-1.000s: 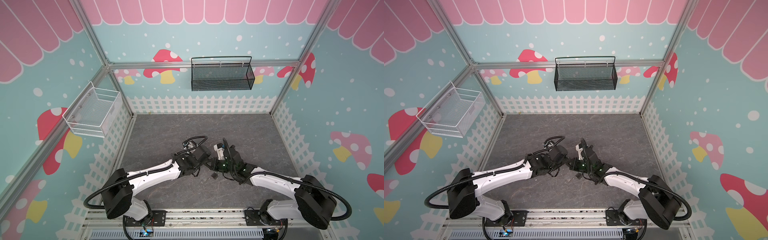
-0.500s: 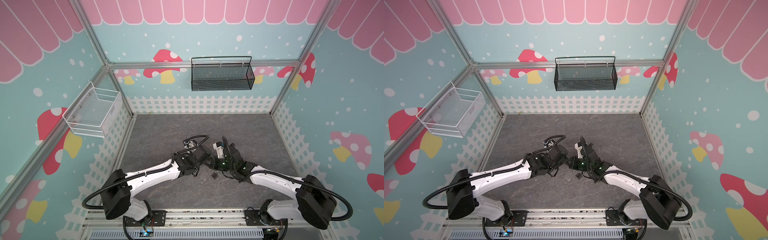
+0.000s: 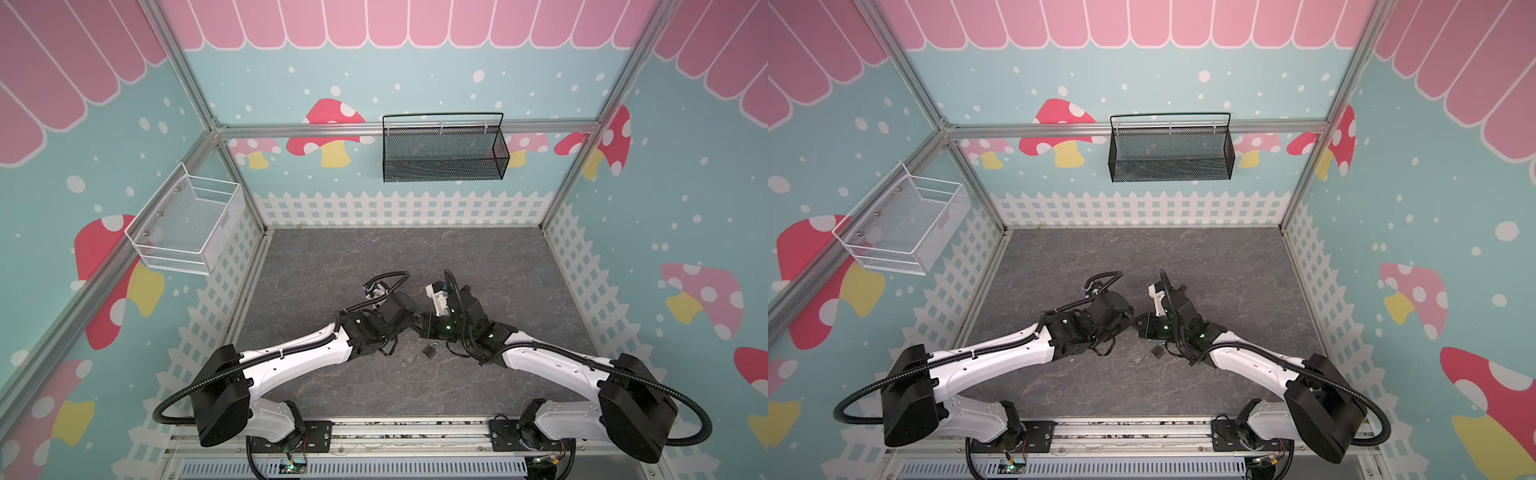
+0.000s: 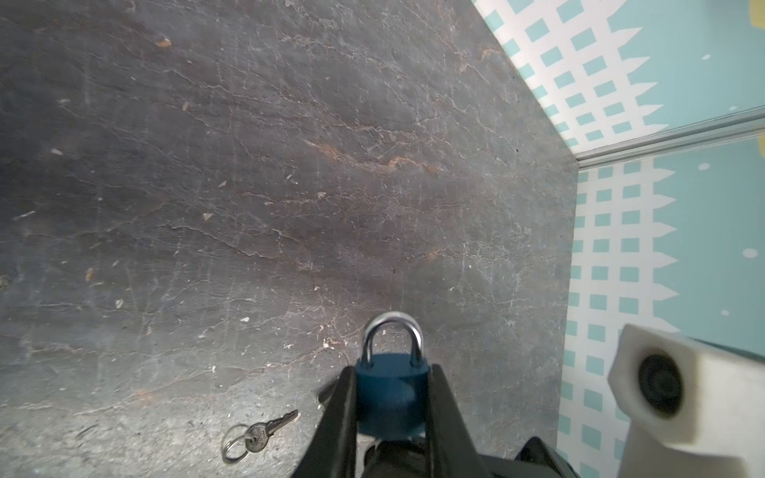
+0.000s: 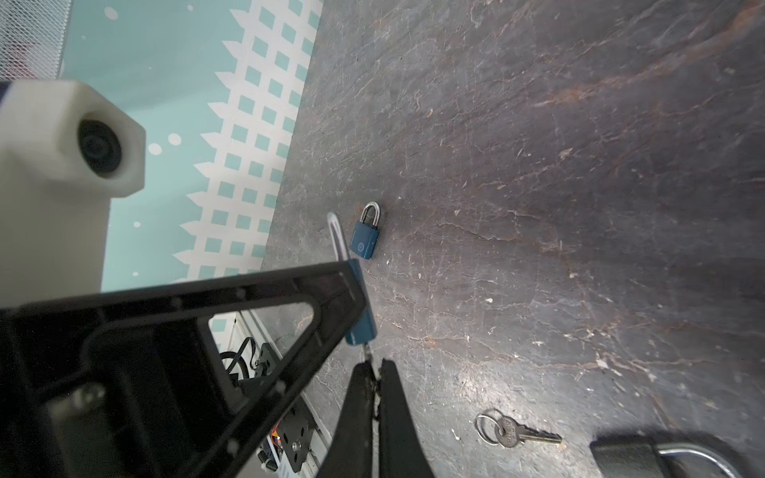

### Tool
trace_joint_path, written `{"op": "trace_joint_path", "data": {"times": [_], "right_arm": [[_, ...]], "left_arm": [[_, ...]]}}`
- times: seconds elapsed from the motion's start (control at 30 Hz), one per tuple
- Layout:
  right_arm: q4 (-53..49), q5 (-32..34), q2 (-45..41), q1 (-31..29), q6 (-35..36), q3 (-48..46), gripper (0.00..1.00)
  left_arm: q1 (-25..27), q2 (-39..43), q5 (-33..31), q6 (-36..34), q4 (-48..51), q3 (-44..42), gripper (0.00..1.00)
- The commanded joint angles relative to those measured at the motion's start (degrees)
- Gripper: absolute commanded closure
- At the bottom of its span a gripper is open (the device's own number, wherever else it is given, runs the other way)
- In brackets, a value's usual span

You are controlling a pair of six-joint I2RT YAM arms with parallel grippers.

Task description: Unlock with the key

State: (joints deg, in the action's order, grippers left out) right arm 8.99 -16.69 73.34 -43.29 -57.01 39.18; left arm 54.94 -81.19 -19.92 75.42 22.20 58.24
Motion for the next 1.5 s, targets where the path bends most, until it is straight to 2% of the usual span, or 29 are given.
{"op": "trace_joint_path", "data": {"times": [0.0, 0.2, 0.33, 0.4, 0.57, 0.87, 1.13, 1.47], "right_arm": [[9.36, 3.93, -2.86, 0.3, 2.83, 2.62, 1.0], [8.26, 5.45, -4.87, 0.76, 4.66, 3.48, 1.0], [7.98, 6.36, -5.01, 0.95, 5.57, 4.22, 1.0], [8.09, 6.39, -4.94, 1.01, 6.3, 4.75, 1.0], [8.34, 5.93, -6.33, 1.51, 5.27, 4.34, 1.0], [16.87, -5.78, -5.43, 2.51, -1.94, 2.09, 1.0], [25.22, -17.56, -2.88, 4.32, -4.91, 0.71, 1.0], [33.69, -24.43, -0.95, 5.34, -13.67, -1.54, 1.0]], "left_arm": [[3.06, -0.87, 7.53, -0.15, 4.24, 1.25, 1.0], [4.87, -1.22, 9.21, -2.2, 6.29, 2.08, 1.0], [6.7, -0.84, 11.07, -0.15, 2.66, 1.39, 1.0], [7.01, -1.9, 11.44, -0.54, 4.33, 2.76, 1.0], [7.03, 0.52, 8.92, 0.52, 5.58, 1.3, 1.0], [6.54, 4.7, 3.1, 2.56, 3.54, -1.03, 1.0], [4.97, 8.64, 1.93, 4.13, -5.01, -6.58, 1.0], [3.16, 13.49, 3.03, 3.28, -9.98, -10.6, 1.0]]}}
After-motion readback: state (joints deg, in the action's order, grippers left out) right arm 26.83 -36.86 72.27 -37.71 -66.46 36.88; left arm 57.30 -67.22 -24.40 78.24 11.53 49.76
